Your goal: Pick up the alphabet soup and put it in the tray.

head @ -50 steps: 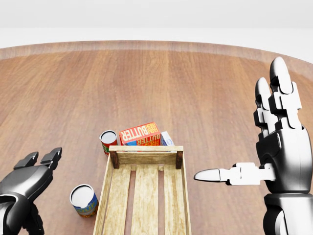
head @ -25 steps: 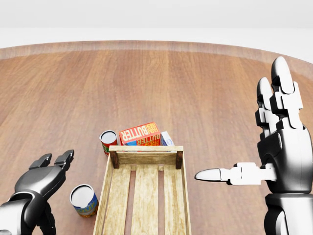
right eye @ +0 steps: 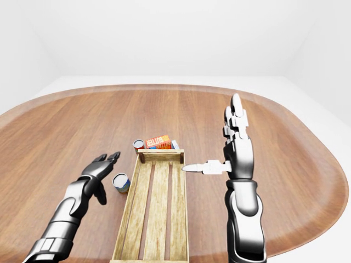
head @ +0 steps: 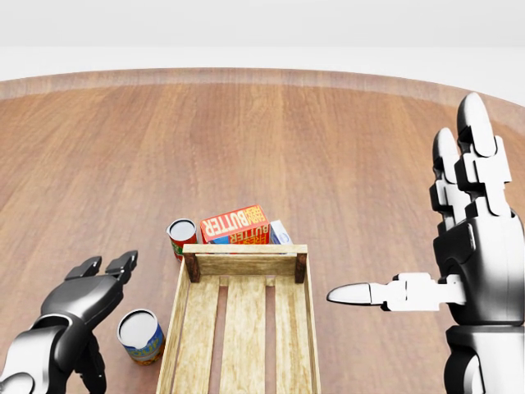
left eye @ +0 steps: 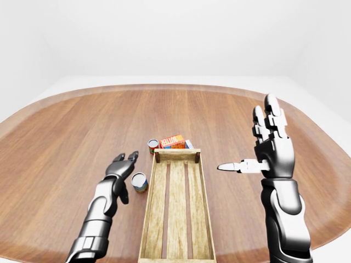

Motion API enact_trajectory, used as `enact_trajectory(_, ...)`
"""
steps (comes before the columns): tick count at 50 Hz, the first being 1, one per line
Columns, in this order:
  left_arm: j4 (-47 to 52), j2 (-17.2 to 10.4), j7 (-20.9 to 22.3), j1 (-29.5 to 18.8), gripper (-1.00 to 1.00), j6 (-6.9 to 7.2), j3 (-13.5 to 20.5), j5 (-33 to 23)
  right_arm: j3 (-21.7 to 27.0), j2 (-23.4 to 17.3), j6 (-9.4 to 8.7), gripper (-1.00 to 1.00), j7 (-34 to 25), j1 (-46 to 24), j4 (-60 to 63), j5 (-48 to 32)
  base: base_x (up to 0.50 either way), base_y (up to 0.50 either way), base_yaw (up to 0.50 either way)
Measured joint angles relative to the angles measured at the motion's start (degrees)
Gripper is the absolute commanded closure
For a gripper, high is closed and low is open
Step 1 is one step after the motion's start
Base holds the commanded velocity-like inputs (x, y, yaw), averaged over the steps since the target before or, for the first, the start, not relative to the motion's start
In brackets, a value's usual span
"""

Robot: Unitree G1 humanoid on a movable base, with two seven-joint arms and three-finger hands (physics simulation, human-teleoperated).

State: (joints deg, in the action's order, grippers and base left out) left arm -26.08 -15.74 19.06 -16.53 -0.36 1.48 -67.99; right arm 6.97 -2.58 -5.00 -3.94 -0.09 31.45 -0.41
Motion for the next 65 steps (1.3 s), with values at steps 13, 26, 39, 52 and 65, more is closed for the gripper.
enact_trajectory(13, 1.3, 0.8, 1.4, -0.1, -1.0, 0.19, -0.3, 0.3, 0.1, 0.0, 0.0, -1.0, -0.1, 0.3, 0.3, 0.0, 0.0, 0.0, 0.0)
enact_trajectory(26, -2.8, 0.9, 0.0, -1.7, -1.0, -0.62, -0.9, 1.6, 0.0, 0.0, 0.0, -1.0, 0.1, 0.2, 0.2, -0.5, 0.0, 0.0, 0.0)
enact_trajectory(39, -4.7, 0.9, -0.7, -2.4, -1.0, -1.05, -1.3, 2.4, -0.5, -0.1, 0.0, -1.0, 0.2, -0.2, 0.2, -1.9, 0.0, 0.0, 0.0)
enact_trajectory(52, -15.3, 1.4, -5.6, -5.5, -1.0, -2.23, -3.0, 2.2, -0.5, -0.1, 0.0, -1.0, 0.0, -0.3, -0.2, -2.4, 0.0, 0.0, 0.0)
enact_trajectory(65, -27.8, 2.1, -11.2, -9.9, -1.0, -3.44, -5.3, 2.3, -0.5, 0.0, 0.0, -1.0, -0.2, -0.1, -0.2, -2.4, 0.0, 0.0, 0.0)
